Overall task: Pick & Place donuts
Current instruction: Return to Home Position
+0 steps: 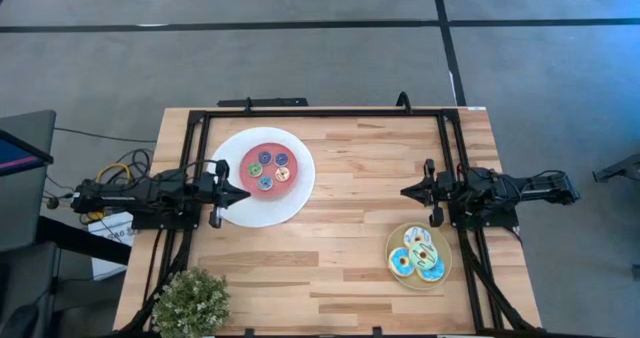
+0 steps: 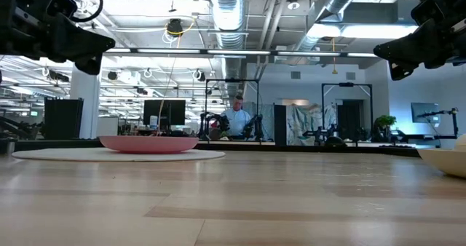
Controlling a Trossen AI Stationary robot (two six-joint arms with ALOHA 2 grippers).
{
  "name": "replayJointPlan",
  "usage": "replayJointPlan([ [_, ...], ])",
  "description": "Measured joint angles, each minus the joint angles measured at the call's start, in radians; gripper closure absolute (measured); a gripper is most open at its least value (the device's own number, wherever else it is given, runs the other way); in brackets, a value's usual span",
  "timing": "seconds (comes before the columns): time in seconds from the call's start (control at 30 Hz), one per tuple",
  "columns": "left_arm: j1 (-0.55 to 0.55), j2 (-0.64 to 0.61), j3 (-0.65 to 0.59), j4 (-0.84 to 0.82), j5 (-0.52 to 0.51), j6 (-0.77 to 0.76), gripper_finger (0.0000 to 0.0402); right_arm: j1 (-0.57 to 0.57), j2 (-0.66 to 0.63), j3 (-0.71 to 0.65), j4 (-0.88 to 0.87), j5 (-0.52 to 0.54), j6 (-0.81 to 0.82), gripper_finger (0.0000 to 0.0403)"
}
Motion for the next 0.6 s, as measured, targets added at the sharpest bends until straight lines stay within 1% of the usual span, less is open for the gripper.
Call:
replayJointPlan([
  [0.17,0.000,0.000,0.000,0.000,-0.001,-0.021,0.0401,0.000,0.000,0.000,0.000,0.000,0.000,0.0397],
  [0.6,0.000,0.000,0.000,0.000,-0.002,-0.018,0.0401,0.000,0.000,0.000,0.000,0.000,0.000,0.0397],
])
